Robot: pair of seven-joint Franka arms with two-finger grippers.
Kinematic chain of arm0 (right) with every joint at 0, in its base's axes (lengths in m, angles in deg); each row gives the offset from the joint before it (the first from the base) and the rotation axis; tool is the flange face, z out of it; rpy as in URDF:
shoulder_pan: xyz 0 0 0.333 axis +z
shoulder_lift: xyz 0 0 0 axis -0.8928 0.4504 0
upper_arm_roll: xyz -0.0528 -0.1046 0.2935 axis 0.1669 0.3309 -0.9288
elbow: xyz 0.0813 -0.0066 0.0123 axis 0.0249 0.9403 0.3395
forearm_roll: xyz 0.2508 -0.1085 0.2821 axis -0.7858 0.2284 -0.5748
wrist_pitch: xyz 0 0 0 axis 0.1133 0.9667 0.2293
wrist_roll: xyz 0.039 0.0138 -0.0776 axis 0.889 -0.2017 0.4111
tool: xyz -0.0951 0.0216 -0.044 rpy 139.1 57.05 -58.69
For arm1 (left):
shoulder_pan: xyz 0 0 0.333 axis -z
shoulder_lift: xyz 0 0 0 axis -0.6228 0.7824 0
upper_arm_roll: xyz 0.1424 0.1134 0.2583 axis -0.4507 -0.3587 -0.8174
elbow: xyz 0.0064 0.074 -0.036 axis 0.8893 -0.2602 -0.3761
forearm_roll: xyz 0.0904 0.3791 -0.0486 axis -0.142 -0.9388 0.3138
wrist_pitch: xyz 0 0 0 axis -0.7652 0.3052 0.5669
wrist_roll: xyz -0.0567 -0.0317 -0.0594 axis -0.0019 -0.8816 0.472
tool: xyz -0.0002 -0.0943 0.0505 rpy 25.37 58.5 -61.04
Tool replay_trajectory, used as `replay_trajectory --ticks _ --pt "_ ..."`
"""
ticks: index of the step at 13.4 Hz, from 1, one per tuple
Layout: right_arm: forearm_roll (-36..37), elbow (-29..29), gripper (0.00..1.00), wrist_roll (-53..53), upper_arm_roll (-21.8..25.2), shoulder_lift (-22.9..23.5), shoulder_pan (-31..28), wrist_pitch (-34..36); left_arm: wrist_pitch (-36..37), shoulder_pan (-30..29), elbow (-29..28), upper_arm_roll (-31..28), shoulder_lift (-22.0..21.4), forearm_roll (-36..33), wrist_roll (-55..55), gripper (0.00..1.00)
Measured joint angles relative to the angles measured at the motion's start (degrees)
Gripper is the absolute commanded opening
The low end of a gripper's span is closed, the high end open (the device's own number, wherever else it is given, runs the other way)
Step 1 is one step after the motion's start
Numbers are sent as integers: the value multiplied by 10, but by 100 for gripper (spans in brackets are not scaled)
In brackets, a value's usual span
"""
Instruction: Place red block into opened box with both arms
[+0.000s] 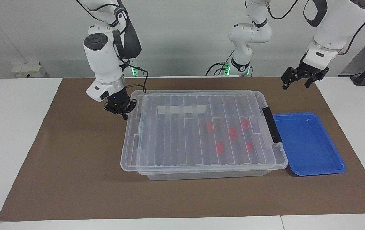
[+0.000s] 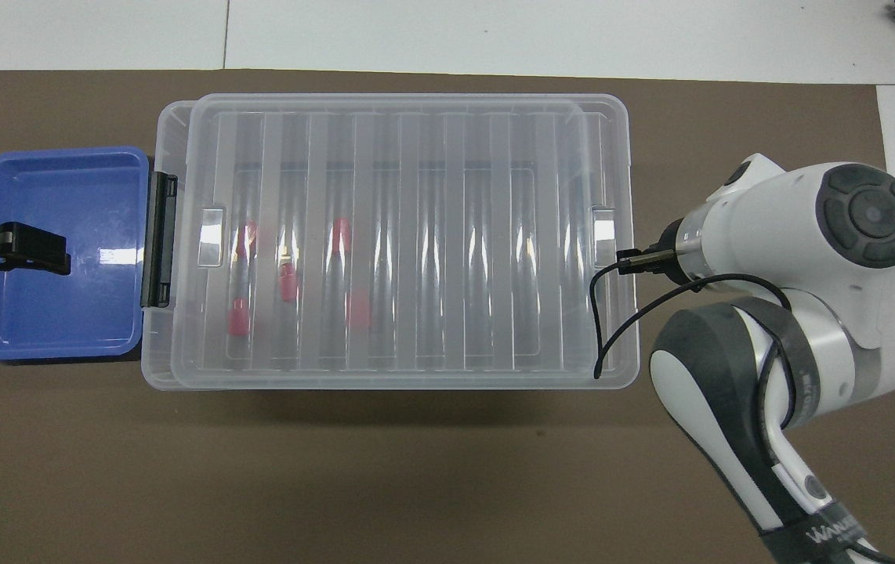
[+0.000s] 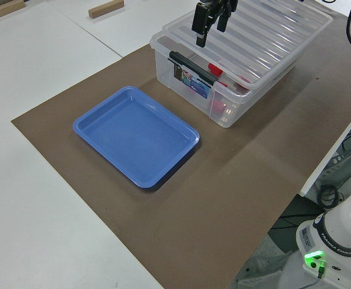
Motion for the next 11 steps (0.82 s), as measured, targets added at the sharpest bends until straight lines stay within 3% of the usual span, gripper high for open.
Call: replay_trajectory --ticks 11 --pt "-12 0 0 0 0 -3 12 0 0 -9 0 -9 0 0 0 100"
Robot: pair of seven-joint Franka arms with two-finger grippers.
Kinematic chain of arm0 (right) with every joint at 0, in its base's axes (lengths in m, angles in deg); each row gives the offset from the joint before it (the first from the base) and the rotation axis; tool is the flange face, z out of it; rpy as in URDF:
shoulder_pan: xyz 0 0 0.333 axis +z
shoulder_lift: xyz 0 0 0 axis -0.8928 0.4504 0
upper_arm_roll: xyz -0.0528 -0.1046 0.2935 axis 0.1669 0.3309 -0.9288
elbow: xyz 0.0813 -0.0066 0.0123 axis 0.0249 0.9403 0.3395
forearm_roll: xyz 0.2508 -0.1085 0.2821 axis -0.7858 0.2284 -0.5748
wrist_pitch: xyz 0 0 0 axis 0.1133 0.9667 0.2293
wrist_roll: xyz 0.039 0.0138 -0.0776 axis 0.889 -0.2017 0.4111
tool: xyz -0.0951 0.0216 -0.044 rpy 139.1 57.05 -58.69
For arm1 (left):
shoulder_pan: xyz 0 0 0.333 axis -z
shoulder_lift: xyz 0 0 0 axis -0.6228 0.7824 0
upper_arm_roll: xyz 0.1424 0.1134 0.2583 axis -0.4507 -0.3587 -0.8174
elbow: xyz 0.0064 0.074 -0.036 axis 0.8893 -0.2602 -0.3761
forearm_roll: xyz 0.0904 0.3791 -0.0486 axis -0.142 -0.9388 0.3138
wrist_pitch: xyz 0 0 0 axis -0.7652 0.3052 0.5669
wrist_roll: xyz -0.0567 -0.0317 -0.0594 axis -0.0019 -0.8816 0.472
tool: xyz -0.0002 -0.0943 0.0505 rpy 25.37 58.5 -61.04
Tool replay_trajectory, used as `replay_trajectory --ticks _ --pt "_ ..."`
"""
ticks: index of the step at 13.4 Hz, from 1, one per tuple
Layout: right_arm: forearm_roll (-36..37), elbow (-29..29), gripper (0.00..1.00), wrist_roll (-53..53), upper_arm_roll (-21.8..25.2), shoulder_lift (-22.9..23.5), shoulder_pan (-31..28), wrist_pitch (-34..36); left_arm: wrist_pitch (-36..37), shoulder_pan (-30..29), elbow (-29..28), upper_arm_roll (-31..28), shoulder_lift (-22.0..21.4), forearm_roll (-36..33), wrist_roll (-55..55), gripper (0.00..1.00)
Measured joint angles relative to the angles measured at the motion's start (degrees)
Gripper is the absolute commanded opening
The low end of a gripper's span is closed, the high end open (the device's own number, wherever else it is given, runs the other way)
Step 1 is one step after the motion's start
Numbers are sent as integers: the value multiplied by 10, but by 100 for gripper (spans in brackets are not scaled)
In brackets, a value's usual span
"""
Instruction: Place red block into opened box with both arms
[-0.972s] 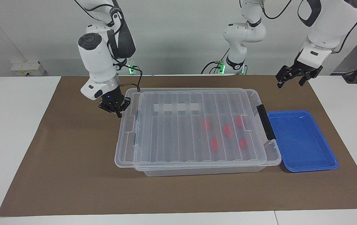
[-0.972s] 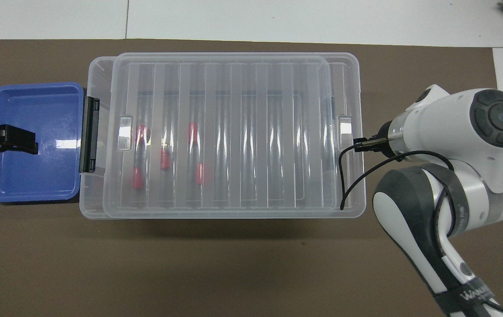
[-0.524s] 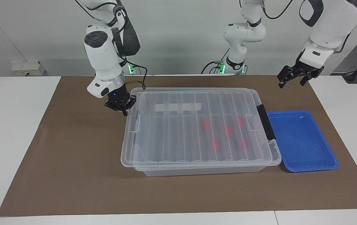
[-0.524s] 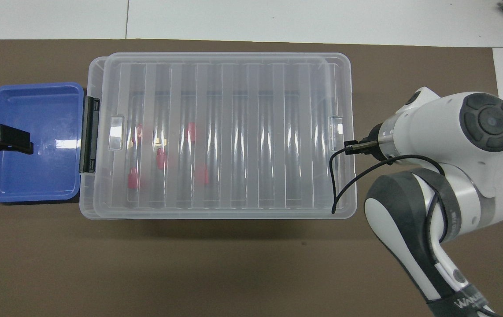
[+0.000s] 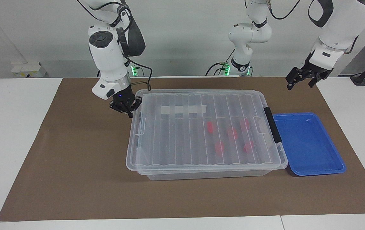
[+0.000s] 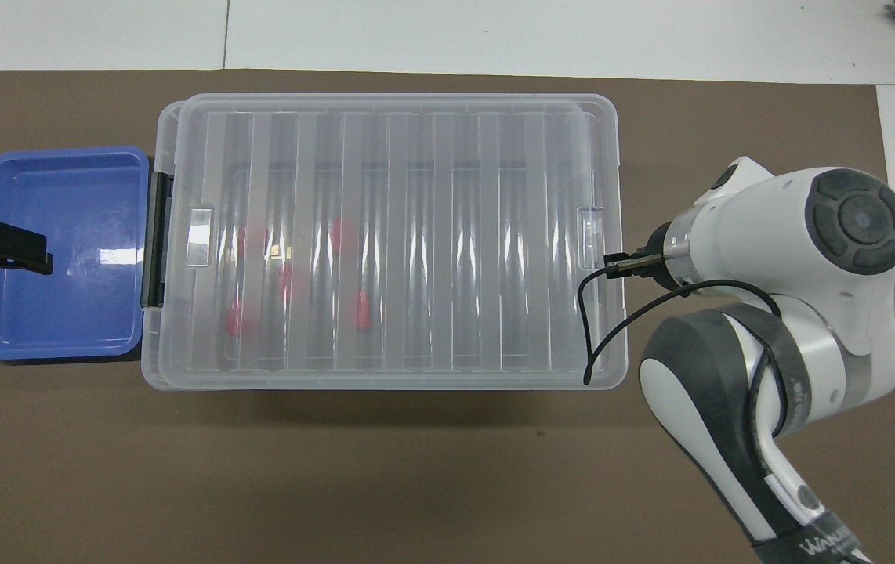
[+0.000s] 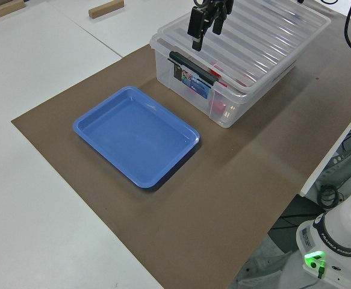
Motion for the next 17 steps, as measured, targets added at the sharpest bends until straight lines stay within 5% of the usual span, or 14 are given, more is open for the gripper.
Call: replay_trajectory --ticks 17 --pt "-18 -2 0 0 0 -1 11 -1 0 0 0 0 0 0 0 100"
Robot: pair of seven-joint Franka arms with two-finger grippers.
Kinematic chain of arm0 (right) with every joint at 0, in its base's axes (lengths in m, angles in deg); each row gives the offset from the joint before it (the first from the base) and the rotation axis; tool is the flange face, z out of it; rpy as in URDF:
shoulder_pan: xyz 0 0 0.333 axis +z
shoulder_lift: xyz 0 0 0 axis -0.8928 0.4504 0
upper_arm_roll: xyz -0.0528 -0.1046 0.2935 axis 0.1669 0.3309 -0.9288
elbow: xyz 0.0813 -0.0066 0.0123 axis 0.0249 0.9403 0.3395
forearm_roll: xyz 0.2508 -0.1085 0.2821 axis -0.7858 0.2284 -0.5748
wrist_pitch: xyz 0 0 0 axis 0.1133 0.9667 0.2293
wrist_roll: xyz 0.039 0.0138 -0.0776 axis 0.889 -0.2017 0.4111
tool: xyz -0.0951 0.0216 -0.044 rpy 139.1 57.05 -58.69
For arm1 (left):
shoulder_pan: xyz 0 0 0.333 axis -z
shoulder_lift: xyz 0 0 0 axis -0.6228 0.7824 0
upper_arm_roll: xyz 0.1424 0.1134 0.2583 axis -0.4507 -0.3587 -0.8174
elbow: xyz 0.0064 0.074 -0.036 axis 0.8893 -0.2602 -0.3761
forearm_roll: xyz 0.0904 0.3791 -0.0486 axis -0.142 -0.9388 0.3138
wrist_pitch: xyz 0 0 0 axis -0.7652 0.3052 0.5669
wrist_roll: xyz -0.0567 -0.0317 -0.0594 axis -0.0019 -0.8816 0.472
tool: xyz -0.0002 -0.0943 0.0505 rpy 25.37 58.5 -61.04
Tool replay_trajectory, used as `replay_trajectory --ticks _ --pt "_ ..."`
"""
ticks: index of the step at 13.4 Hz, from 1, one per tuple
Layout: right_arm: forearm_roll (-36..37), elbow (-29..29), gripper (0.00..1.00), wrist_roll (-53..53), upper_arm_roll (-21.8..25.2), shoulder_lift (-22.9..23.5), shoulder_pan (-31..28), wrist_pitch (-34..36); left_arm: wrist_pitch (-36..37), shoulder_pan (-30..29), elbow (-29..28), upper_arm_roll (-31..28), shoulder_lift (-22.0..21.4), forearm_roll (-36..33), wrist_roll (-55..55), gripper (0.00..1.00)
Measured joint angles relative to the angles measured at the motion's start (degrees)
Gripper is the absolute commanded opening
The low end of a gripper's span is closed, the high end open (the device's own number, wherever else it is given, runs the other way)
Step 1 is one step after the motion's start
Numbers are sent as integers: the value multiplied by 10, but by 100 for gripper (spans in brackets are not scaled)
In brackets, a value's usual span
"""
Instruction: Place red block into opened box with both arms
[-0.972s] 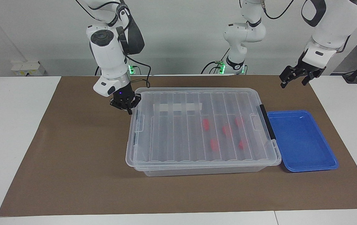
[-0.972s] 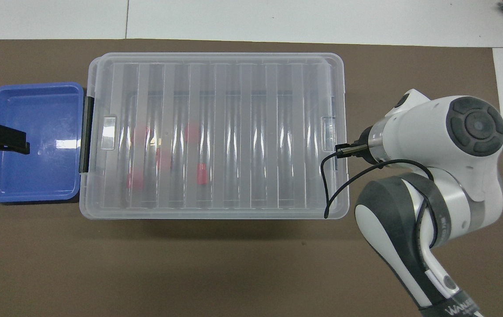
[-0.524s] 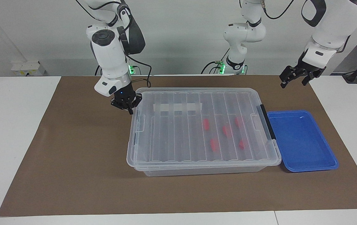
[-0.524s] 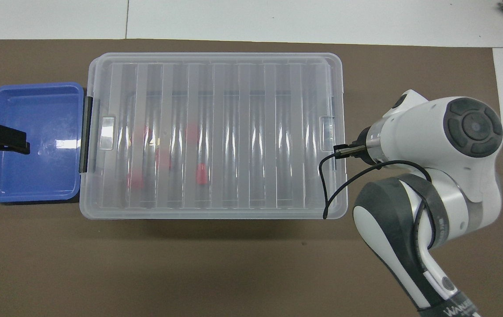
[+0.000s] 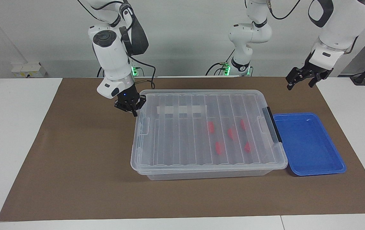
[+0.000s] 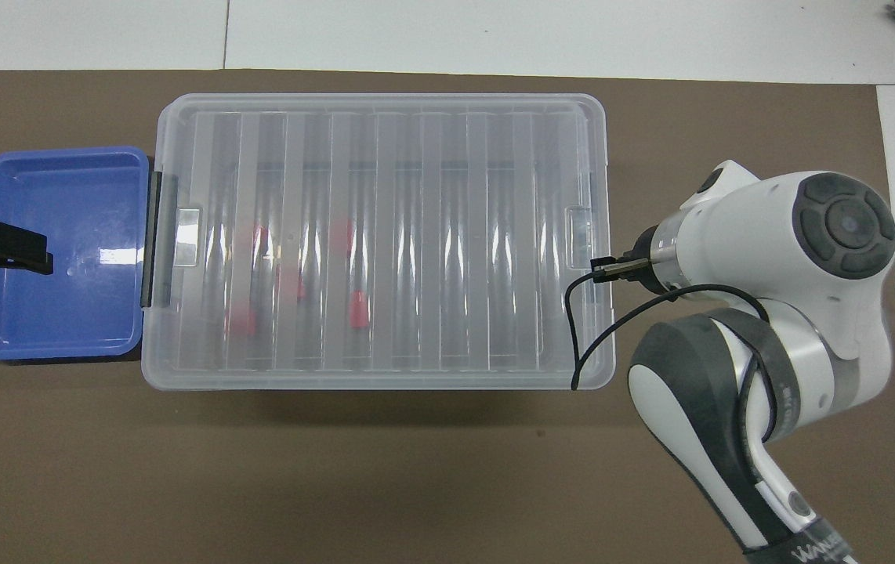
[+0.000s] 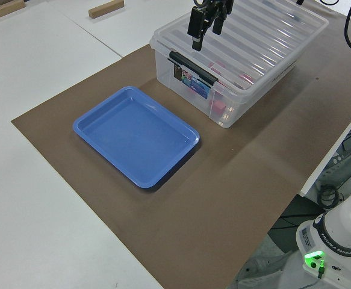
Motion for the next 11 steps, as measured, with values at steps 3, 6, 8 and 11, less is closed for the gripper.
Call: replay_trajectory --ticks 3,6,8,11 --pt "0 -1 0 0 3 -11 -18 13 0 0 0 0 0 0 0 100" --pt "0 -1 70 0 5 -24 -54 25 0 0 0 0 0 0 0 100" --pt "0 -1 100 0 6 -36 -74 47 0 0 0 0 0 0 0 100" --pt "0 -1 100 0 7 -55 -103 85 0 0 0 0 0 0 0 100"
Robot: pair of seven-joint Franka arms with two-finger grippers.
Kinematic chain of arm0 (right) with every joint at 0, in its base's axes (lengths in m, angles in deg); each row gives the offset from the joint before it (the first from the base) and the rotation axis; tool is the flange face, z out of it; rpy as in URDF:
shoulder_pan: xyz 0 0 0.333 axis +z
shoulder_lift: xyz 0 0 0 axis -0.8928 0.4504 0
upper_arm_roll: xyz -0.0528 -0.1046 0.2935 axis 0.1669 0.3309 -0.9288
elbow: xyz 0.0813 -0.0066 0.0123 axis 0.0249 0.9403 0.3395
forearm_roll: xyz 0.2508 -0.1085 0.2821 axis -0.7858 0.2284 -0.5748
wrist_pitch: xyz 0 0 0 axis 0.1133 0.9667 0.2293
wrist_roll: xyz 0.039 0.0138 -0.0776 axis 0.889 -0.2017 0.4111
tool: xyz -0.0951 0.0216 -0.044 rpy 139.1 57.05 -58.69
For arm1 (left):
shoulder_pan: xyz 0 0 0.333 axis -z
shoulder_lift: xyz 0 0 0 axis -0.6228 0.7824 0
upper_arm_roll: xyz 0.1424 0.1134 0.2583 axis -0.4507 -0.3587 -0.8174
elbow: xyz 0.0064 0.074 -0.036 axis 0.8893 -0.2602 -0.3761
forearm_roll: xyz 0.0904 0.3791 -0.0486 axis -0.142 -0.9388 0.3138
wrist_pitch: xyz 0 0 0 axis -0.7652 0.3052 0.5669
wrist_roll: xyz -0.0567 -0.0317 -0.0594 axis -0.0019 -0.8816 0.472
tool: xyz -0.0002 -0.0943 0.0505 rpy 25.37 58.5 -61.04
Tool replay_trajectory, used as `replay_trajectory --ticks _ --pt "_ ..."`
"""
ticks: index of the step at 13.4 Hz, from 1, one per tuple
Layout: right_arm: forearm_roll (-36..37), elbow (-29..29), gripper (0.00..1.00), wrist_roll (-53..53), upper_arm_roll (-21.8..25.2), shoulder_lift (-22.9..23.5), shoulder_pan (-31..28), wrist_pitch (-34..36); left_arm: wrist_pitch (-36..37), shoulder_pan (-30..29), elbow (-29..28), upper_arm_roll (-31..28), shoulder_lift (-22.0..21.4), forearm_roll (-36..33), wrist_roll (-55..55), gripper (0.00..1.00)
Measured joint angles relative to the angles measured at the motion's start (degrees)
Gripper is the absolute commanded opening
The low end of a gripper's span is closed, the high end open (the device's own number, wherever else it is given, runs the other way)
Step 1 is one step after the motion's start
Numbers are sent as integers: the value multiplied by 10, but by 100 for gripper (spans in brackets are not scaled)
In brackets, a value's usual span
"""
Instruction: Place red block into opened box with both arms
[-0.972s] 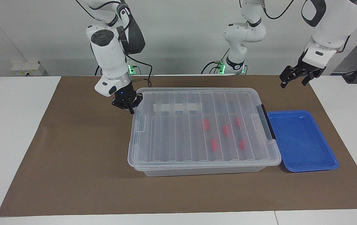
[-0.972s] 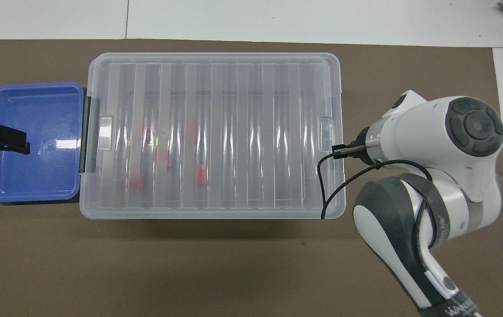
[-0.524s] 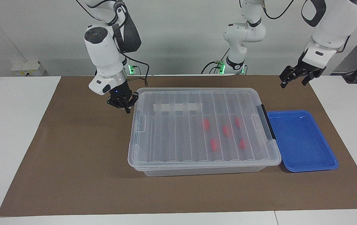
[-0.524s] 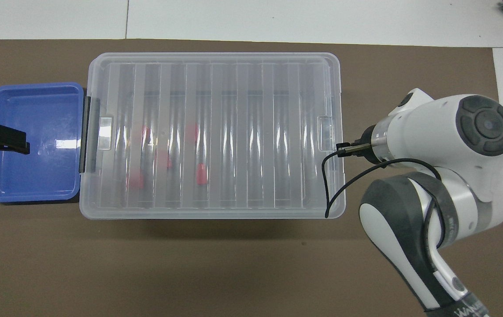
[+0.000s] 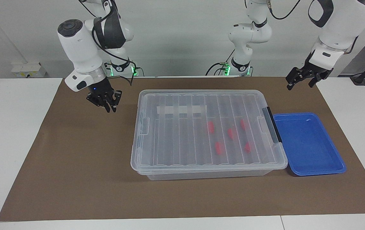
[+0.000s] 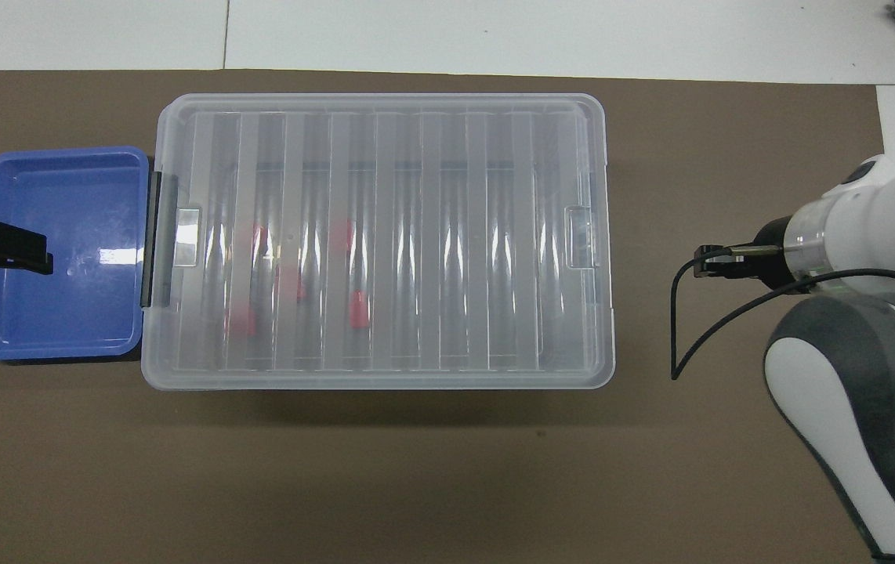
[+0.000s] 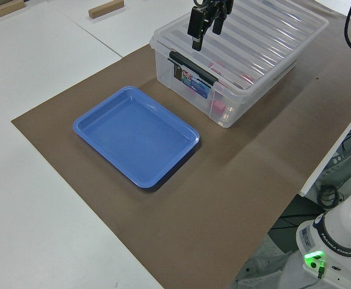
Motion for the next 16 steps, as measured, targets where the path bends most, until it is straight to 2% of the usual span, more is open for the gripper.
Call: replay_trajectory --ticks 6,16 --pt "0 -32 100 0 2 -23 -24 63 0 0 0 0 0 0 0 100" --pt "39 -158 100 0 4 -13 -38 189 0 0 0 0 0 0 0 100"
